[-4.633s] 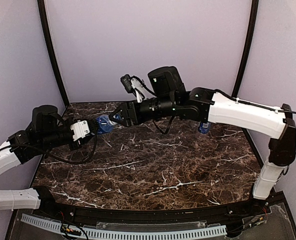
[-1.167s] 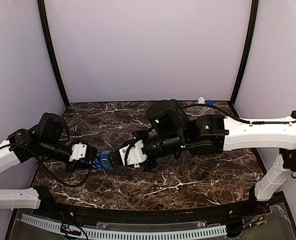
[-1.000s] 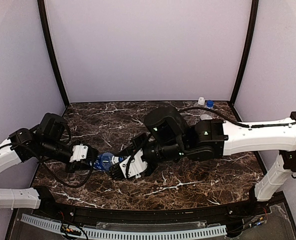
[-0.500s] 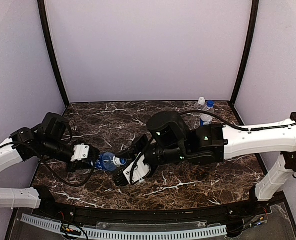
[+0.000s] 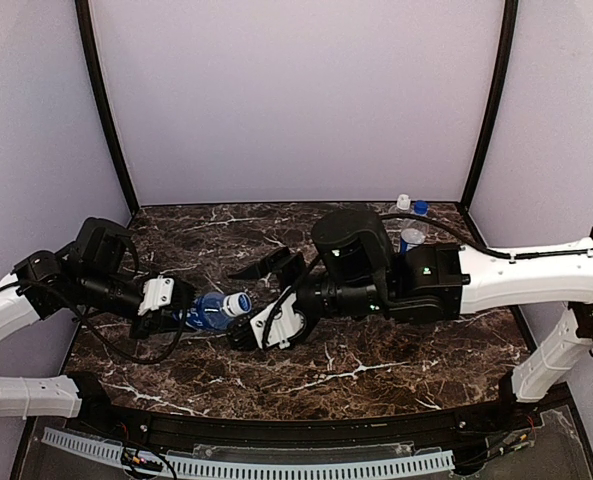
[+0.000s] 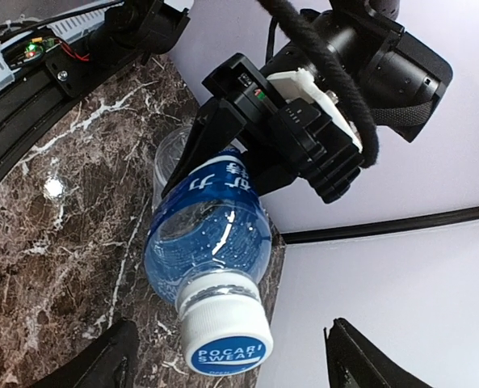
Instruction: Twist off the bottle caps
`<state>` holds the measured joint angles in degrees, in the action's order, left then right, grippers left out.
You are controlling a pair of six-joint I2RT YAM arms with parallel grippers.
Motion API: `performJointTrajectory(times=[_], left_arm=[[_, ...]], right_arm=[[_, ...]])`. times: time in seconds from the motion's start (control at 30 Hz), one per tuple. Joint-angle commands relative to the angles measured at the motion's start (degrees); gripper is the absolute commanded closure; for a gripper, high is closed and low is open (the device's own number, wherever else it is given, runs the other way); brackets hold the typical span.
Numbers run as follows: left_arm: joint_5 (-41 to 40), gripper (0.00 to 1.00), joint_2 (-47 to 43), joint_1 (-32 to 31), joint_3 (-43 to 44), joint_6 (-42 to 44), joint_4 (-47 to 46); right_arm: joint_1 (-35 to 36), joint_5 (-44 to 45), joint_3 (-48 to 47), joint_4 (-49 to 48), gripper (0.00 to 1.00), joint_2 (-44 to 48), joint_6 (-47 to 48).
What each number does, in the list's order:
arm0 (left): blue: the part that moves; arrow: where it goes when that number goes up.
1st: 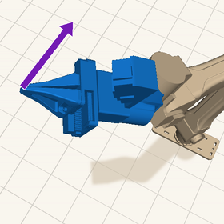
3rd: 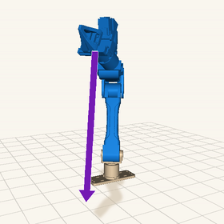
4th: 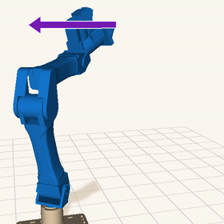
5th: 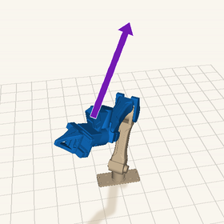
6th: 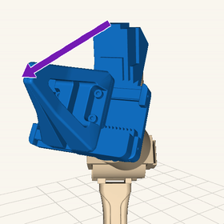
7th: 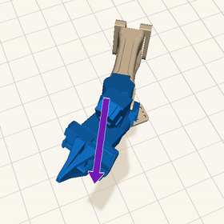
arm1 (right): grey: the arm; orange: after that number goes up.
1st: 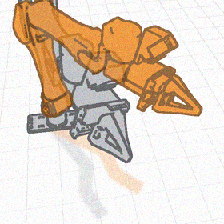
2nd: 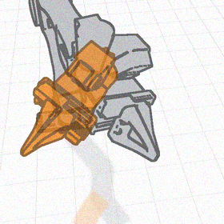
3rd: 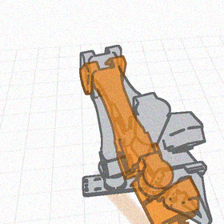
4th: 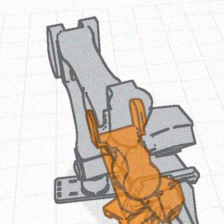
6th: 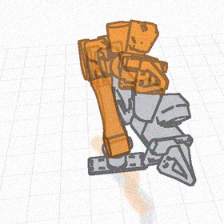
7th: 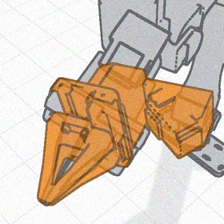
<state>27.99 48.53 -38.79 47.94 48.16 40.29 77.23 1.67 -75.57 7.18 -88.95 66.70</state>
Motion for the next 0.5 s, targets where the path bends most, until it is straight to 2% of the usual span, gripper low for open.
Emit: performJointTrajectory(times=[0.0, 0.03, 0.17, 0.23, 0.3, 0.37, 0.4, 0.47], left_arm=[[-1.85, 0.74, -0.53, 0.21, 1.03, -5.44, -4.36], [-3.37, 0.74, -0.58, 0.20, 0.69, -6.19, -5.41], [-9.94, 0.74, -0.84, 0.20, -1.05, -9.36, -12.33], [-13.12, 0.74, -0.94, 0.22, -1.95, -9.85, -15.14], [-15.94, 0.74, -1.10, 0.23, -2.69, -10.05, -17.69], [-18.37, 0.74, -1.15, 0.27, -3.41, -9.92, -19.96], [-19.72, 0.74, -1.16, 0.22, -3.81, -9.71, -21.23], [-21.37, 0.74, -1.05, 0.20, -4.31, -8.89, -22.68]], right_arm=[[-0.53, -1.03, 1.28, -1.81, 0.08, 4.84, -8.37], [-0.65, -2.73, 1.38, -1.94, 0.02, 5.71, -11.43], [-1.34, -8.99, -0.11, -2.04, 0.01, 8.58, -28.26], [-2.82, -11.13, -2.53, -2.09, 0.01, 8.69, -45.18], [-8.65, -14.50, -7.43, 0.29, 0.02, 6.87, -63.99], [-14.35, -22.47, -11.44, 2.43, 0.15, 4.23, -81.40], [-15.68, -24.21, -12.54, 2.51, 0.21, 3.10, -87.21], [-16.25, -21.98, -15.31, 4.91, 0.25, 1.09, -93.07]])
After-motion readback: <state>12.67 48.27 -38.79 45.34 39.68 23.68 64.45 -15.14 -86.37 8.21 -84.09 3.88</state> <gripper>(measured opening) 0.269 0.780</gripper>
